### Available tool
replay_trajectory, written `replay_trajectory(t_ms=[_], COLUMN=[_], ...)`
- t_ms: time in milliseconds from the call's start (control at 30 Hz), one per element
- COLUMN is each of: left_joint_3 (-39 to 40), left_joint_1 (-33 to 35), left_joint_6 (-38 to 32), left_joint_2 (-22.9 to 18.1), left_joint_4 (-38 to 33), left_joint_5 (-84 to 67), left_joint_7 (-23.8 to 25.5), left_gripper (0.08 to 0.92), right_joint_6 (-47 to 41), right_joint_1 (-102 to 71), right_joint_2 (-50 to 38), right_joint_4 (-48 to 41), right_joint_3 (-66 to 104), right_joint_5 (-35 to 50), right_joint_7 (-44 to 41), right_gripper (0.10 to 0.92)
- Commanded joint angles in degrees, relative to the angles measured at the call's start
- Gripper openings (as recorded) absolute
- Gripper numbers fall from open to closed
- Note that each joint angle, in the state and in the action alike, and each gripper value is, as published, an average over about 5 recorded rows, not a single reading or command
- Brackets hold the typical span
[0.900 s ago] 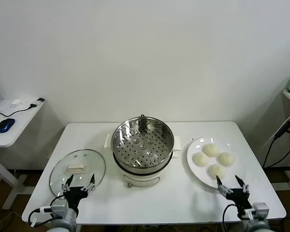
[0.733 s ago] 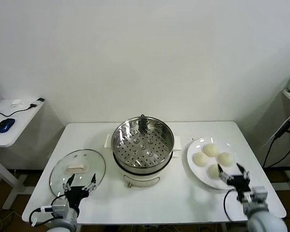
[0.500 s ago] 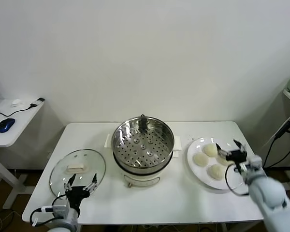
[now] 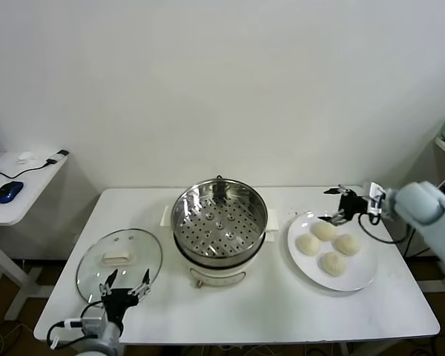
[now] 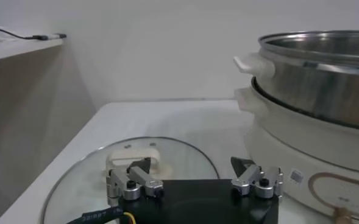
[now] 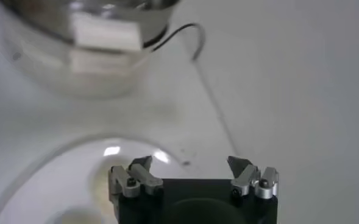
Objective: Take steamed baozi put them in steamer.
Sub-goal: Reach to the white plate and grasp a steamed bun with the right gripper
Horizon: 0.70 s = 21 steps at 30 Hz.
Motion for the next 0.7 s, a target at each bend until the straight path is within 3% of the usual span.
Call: replay_trajectory(t_ms=[33,367,700], left_joint_3=[0.02,-1.48,-1.75], left_joint_1=[0.03,0.33,0.79], left_joint_6=[-0.27,-1.01,-1.79], left_joint_2=[-0.04,0.84,0.87], left_joint_4=[0.36,1.06,1.72], left_joint_5=[-0.03,-1.72,-2.34], left_joint_7=[0.1,0.11,-0.02], left_gripper=[0.823,0.823,0.823], right_joint_6=[6.98,-1.12,-1.55], right_joint_1=[27.73,20.03,10.72], right_joint_2=[2.16,15.73,23.02], right_joint_4=[-12.87,-22.39,-32.33], right_joint_3=[-34.79,-31.68,-23.41], right_joint_5=[-3.53,-1.54,-5.9], right_joint_7=[-17.97,-8.51,-5.35], right_gripper=[0.823,0.823,0.823])
